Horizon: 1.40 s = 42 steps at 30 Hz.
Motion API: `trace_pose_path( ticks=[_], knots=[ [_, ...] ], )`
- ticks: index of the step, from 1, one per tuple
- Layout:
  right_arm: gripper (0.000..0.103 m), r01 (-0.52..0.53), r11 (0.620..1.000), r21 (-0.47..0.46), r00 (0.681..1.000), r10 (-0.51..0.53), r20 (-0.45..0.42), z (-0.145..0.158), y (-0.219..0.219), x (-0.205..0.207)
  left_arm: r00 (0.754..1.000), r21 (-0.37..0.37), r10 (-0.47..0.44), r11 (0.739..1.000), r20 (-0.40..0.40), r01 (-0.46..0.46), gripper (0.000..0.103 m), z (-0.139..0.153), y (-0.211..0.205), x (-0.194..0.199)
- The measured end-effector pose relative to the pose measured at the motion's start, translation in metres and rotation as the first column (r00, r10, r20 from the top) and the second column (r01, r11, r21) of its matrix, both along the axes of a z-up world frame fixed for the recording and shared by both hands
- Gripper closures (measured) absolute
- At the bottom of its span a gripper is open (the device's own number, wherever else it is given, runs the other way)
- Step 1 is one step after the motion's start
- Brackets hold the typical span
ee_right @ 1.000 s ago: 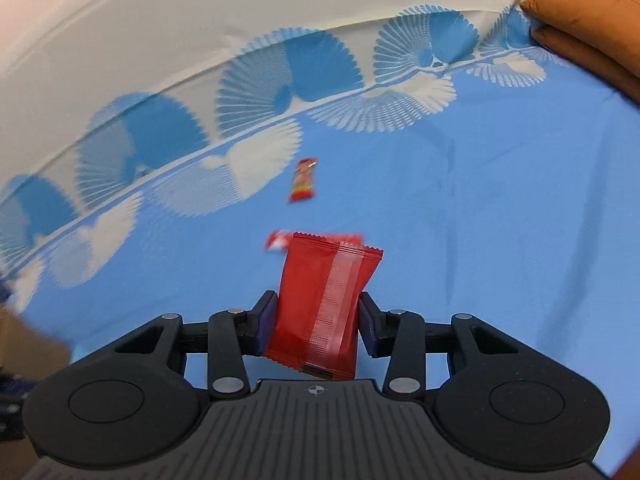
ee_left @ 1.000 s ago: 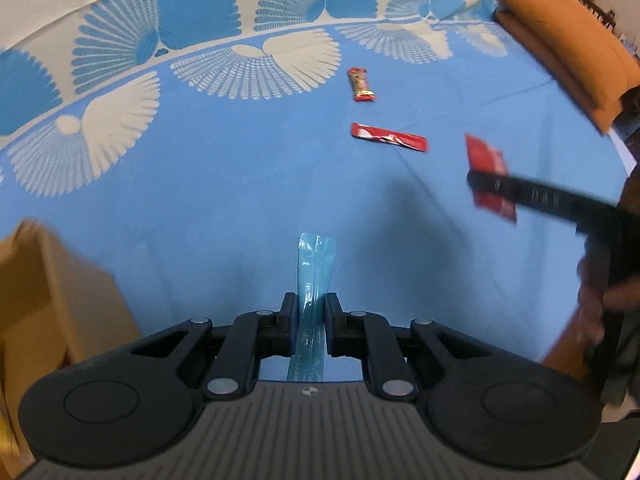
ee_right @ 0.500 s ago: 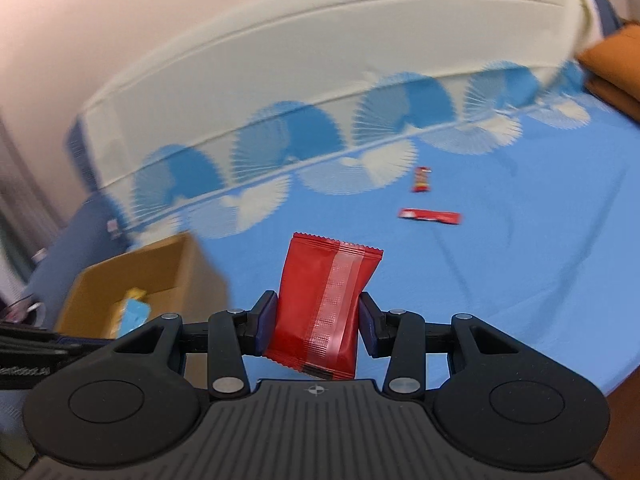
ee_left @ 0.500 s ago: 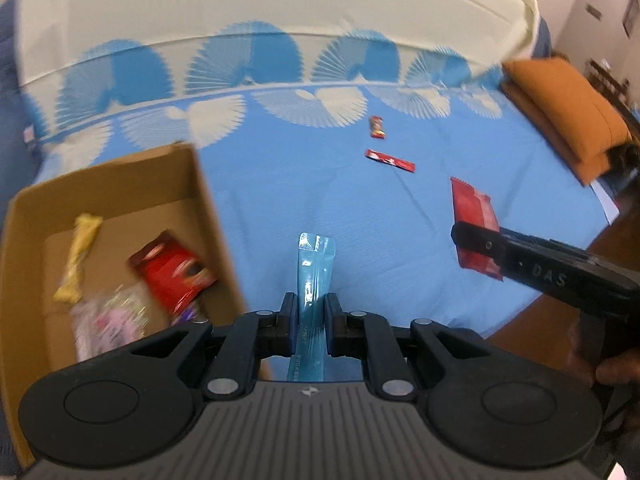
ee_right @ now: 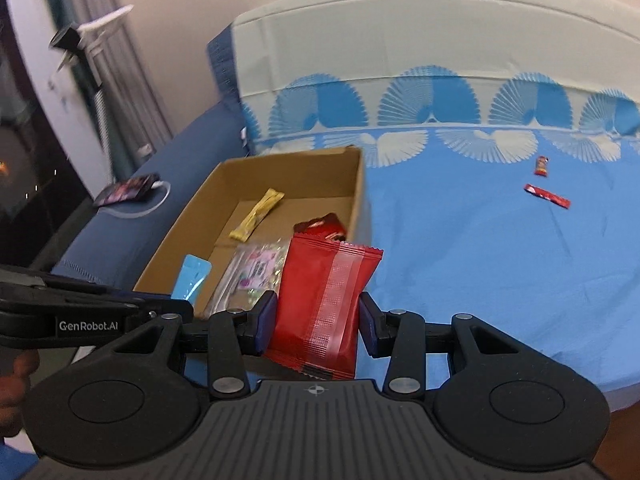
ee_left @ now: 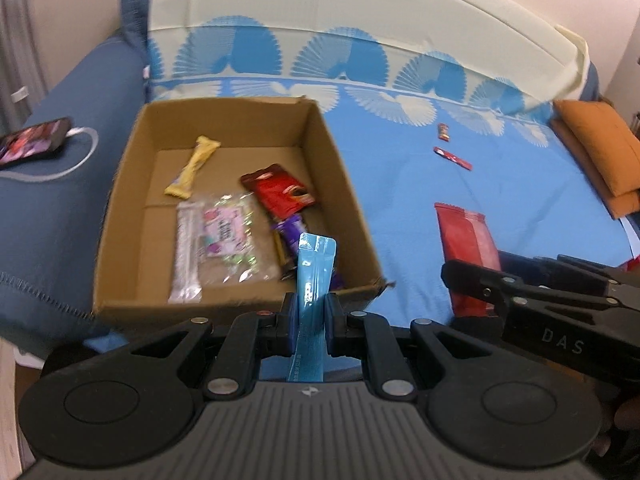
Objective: Organize snacks
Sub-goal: 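Carry the blue stick and red wrapper over the box with both tools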
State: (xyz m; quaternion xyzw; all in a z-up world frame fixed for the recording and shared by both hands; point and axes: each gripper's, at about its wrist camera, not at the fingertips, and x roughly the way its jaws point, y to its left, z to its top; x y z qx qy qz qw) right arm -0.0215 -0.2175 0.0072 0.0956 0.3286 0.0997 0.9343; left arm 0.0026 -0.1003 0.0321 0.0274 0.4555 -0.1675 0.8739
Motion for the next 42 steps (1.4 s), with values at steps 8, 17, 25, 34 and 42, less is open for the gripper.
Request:
trace_pose_path(
  ticks=[8,17,25,34,42],
  knots=[
    [0.057,-0.026,0.997,-0.069,0.999,0.029,0.035,0.007,0.024,-0.025,0.999,-0.07,0.036,0.997,0.025,-0.034,0.088,0.003,0.024,-0.022],
    [0.057,-0.037,0.993,-0.108,0.998,0.043,0.052,0.012,0.036,-0.033,0.998,-0.111,0.054,0.993,0.045,-0.048,0.088,0.006,0.035,-0.033],
    [0.057,-0.056,0.991,-0.123,0.997,0.062,0.045,0.01,0.041,-0.029,0.995,-0.115,0.078,0.991,0.068,-0.07,0.088,0.009,0.041,-0.035],
    [0.057,-0.119,0.981,-0.154,0.992,0.125,0.029,0.009,0.051,-0.022,0.987,-0.132,0.135,0.984,0.081,-0.124,0.088,0.013,0.055,-0.034],
    [0.057,-0.11,0.982,-0.152,0.993,0.114,0.022,0.007,0.051,-0.019,0.988,-0.128,0.126,0.985,0.085,-0.114,0.088,0.013,0.053,-0.032]
  ],
)
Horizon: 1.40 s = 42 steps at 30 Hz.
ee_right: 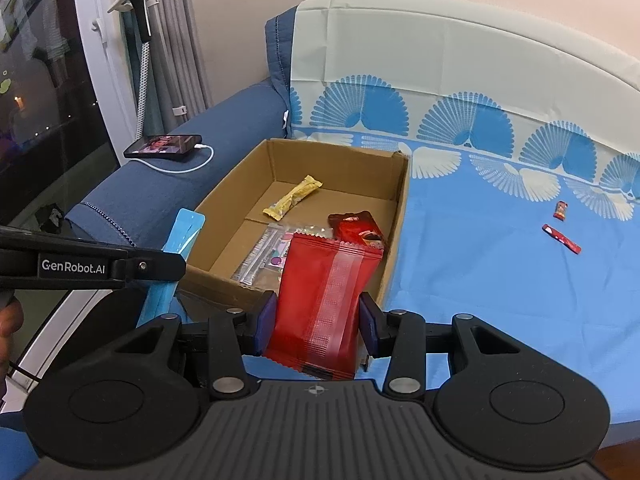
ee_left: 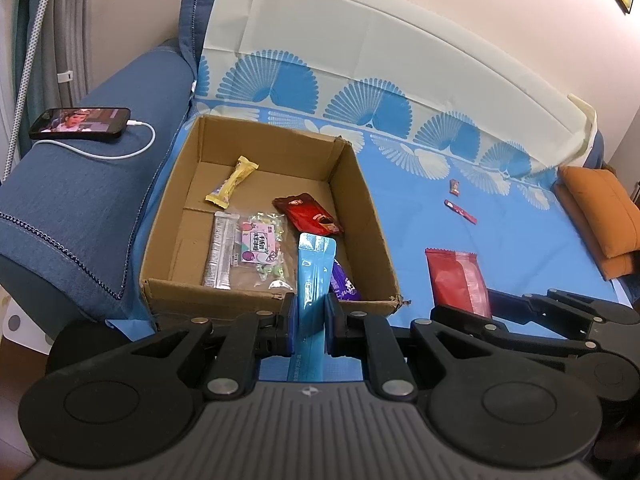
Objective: Organize snacks
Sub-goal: 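Carry the blue stick and red wrapper over the box with both tools, then lower both snacks into the box and open both tools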
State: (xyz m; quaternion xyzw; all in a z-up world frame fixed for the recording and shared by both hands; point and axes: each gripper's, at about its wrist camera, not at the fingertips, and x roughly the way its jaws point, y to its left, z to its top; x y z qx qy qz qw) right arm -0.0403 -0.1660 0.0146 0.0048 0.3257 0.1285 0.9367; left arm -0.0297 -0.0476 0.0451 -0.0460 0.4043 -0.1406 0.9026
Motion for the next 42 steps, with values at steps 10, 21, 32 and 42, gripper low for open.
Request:
trace_pose_path(
  ticks=[10,21,32,42],
  knots=[
    [0.057,0.02,1.0,-0.008,1.0,-0.02,-0.017,-0.001,0.001,0.01,1.0,-0.012,0.01,1.0,-0.01,-0.01,0.088,-0.002,0.005,0.011],
    [0.057,0.033,0.999,-0.027,0.999,-0.034,-0.018,0.002,0.003,0.025,0.999,-0.024,0.035,0.999,-0.024,-0.036,0.088,-0.004,0.017,0.038],
    [0.057,0.021,1.0,-0.023,0.998,-0.022,-0.053,-0.002,0.011,0.056,0.998,-0.007,0.062,0.998,-0.019,-0.062,0.088,-0.003,0.024,0.077],
    [0.057,0.005,1.0,-0.013,0.995,-0.006,-0.1,-0.012,0.022,0.097,0.996,0.012,0.065,0.998,-0.062,-0.064,0.088,-0.019,0.023,0.115]
  ],
)
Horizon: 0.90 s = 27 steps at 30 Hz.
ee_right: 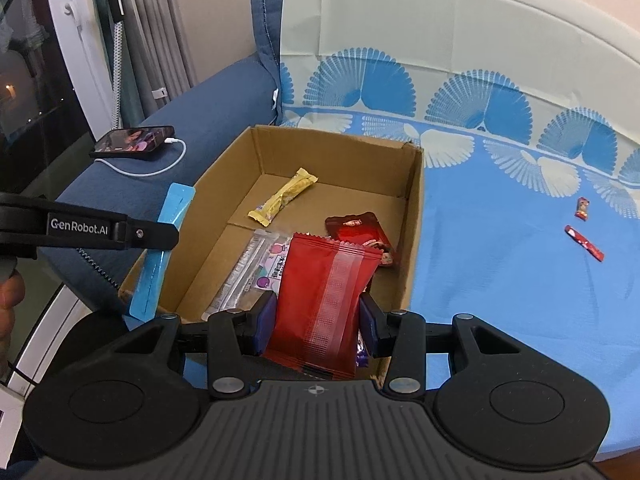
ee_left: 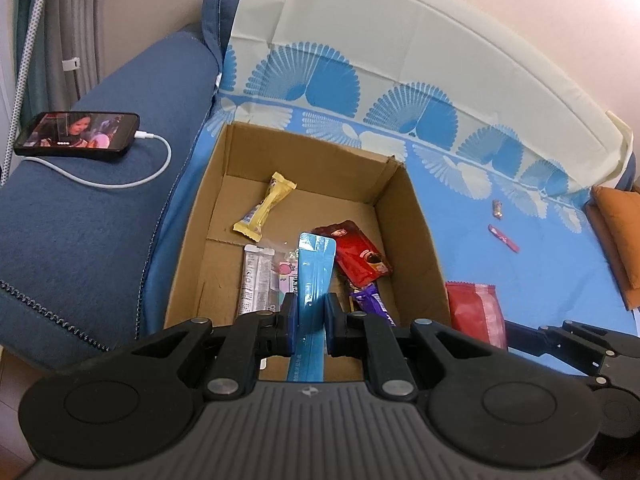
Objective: Organize snacks
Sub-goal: 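Lower both snacks into the box and open both tools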
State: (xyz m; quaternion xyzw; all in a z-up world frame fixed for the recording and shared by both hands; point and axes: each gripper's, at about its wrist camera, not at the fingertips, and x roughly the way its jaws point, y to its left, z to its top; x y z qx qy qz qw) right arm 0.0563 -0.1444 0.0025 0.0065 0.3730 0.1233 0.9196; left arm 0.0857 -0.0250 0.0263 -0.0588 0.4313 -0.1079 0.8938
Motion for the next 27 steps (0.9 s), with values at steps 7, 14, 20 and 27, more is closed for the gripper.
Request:
trace_pose_path(
  ticks=[7,14,20,27],
  knots=[
    [0.057,-0.006,1.0,0.008,0.999,0.006,-0.037,-0.014,0.005,0.029,0.999,0.014,-0.001,1.0,-0.035,0.001,0.088,-0.016,-0.003,0.025],
    [0.056,-0.004,1.0,0.012,0.998,0.005,-0.069,-0.028,0.004,0.053,0.997,0.029,-0.004,1.0,-0.081,0.006,0.088,-0.037,-0.006,0.05],
    [0.056,0.003,1.0,0.011,0.995,-0.002,-0.097,-0.04,0.004,0.075,0.994,0.039,0.005,0.999,-0.113,0.0,0.088,-0.054,-0.008,0.071],
    [0.055,0.0,1.0,0.016,0.993,0.002,-0.115,-0.052,0.007,0.096,0.991,0.061,0.013,0.998,-0.136,-0.005,0.087,-0.069,-0.01,0.088]
  ],
)
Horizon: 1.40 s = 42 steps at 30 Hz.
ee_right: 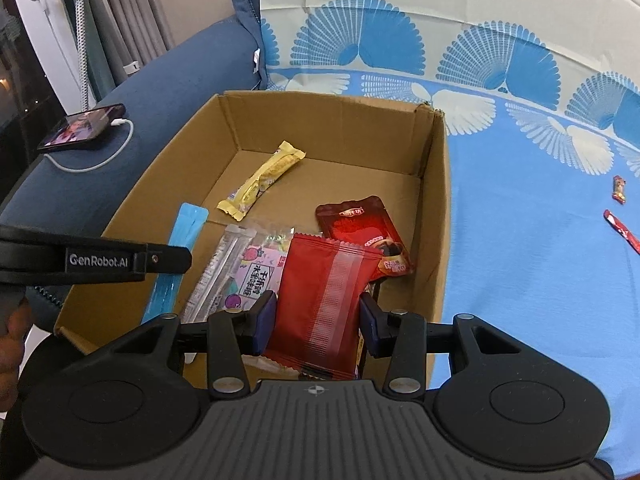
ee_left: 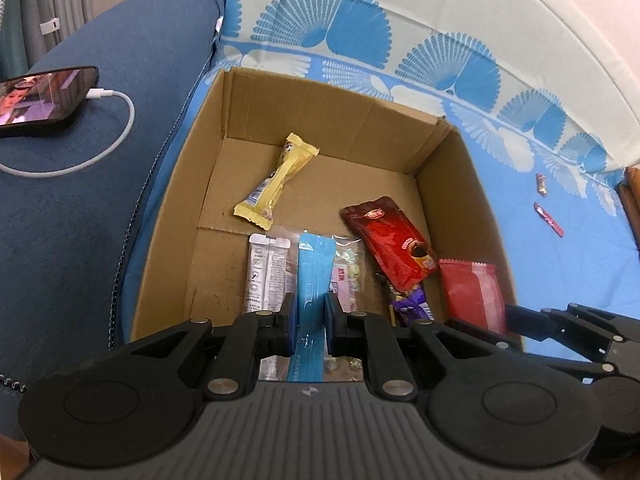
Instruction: Organize snacks
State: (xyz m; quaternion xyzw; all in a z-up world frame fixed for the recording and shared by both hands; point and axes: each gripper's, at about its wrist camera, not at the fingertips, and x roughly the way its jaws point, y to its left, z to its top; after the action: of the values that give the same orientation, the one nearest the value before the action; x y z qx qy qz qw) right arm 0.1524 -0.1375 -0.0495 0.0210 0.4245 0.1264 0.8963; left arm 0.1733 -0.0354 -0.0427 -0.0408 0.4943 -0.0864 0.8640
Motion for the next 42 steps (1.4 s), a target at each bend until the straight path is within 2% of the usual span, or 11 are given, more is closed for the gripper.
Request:
trace_pose_path(
  ticks=[2,3,4,5,6,8,15,22,30,42],
  knots=[
    [0.053,0.002,1.0,0.019,1.0,-0.002,0.005,0.0,-0.001,0.004,1.0,0.011,0.013,1.0,0.0,-0.013,0.079,-0.002,0.0,0.003],
    [0.043,0.007,1.0,0.027,1.0,-0.008,0.01,0.001,-0.002,0.007,1.0,0.016,0.019,1.0,0.003,-0.02,0.057,-0.001,0.0,0.004],
    [0.036,0.012,0.999,0.035,1.0,-0.012,0.012,0.003,-0.004,0.009,1.0,0.023,0.027,0.999,0.011,-0.027,0.024,0.001,0.001,0.004],
    [0.025,0.015,0.999,0.042,1.0,-0.016,0.016,0.005,-0.005,0.009,0.998,0.037,0.05,0.998,0.027,-0.051,0.013,0.004,0.002,0.002],
    [0.021,0.023,0.999,0.047,0.999,-0.024,0.026,0.008,-0.007,0.009,0.995,0.056,0.086,0.994,0.057,-0.089,0.002,0.007,0.004,0.0],
    [0.018,0.03,0.999,0.042,0.999,-0.032,0.038,0.012,-0.01,0.006,0.99,0.063,0.096,0.993,0.103,-0.103,0.0,0.013,0.007,-0.006],
    [0.01,0.022,1.0,-0.011,0.998,-0.021,0.058,0.018,-0.009,-0.041,0.995,0.122,0.079,0.989,0.062,-0.086,0.0,0.013,0.003,-0.047],
    [0.007,-0.02,0.997,-0.073,0.994,0.027,0.102,0.027,0.003,-0.099,0.991,0.168,0.089,0.98,0.098,-0.105,0.0,0.021,-0.002,-0.107],
    [0.005,-0.004,0.997,-0.073,0.981,0.018,0.192,0.048,-0.002,-0.14,0.977,0.159,0.089,0.98,0.191,-0.121,0.0,0.046,-0.006,-0.143],
    [0.005,0.008,0.998,-0.069,0.966,0.011,0.258,0.063,-0.007,-0.169,0.963,0.156,0.087,0.979,0.254,-0.13,0.0,0.065,-0.009,-0.173]
  ],
)
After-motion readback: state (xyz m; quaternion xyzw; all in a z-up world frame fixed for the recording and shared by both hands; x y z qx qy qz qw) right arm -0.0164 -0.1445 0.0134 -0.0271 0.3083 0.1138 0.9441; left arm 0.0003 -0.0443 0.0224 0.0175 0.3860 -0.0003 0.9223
